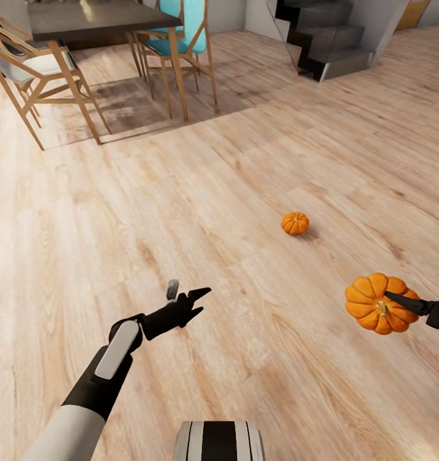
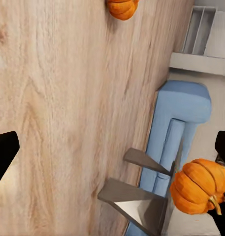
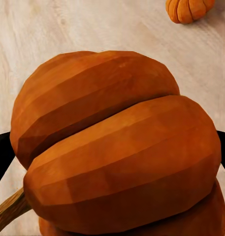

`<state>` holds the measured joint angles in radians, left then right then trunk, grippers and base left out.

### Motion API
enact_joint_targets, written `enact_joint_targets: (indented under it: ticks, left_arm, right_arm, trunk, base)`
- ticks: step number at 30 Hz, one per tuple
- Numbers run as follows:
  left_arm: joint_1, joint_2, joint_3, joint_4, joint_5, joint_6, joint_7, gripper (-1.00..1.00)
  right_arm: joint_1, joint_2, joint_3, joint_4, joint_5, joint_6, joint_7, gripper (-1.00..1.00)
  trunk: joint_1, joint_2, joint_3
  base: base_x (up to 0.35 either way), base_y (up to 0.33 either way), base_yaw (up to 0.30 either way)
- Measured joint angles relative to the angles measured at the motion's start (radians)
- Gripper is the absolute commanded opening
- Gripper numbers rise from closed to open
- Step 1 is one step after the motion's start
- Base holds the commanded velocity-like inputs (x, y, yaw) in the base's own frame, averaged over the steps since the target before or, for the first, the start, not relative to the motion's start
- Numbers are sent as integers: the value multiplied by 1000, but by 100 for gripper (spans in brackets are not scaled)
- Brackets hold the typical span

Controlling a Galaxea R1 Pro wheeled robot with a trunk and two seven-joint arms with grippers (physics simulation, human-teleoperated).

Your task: Place each of the two pumpkins and all three candles from the living room inside a cabinet in the living room (use any cabinet), then make sure every cabinet is closed, and position the cauldron so it is next to a table in the living room.

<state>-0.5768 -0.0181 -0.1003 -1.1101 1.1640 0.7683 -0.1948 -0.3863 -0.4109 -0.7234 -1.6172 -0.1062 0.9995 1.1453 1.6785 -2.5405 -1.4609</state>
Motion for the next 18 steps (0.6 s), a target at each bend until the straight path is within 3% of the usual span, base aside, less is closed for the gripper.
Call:
enact_joint_targets:
  ticks: [4,7,8,9,10,12,16,18]
  left_arm:
    - [96,59,7,-112,-13,-1,-84,100]
    - [157,94,13,-176,-15,-2,-107,100]
    - [176,107,15,-194,-15,-2,-112,100]
    - [211,131,19,-220,-16,-4,-121,100]
    - [227,143,24,-231,-15,-4,-127,100]
    - [259,165,44,-249,-18,-5,-143,100]
    - [285,183,76,-233,-21,-8,-152,100]
    - [290,191,88,-218,-21,-12,-157,100]
  right_arm:
    - [-4,2,51,0,-4,5,-101,-100]
    - [-6,15,84,0,-6,8,-124,-100]
    - [-7,25,98,0,-6,8,-129,-100]
    - [-15,53,122,1,2,3,-139,-100]
    - [-20,69,137,0,-14,10,-148,-100]
    - [-32,113,166,1,5,-4,-182,-100]
    - [-42,153,208,1,2,-8,-244,-100]
    - [-43,160,227,0,-1,-9,-259,-100]
  trunk:
    - [-2,1,22]
    - [-3,2,38]
    - [-4,2,44]
    - [-4,2,49]
    - [-4,2,55]
    - [-5,3,66]
    - [-7,4,88]
    - [-8,4,99]
  base:
    - [0,0,-119]
    - [0,0,-117]
    - [0,0,-116]
    - [0,0,-116]
    - [0,0,-116]
    - [0,0,-116]
    - [0,0,-116]
    - [0,0,-115]
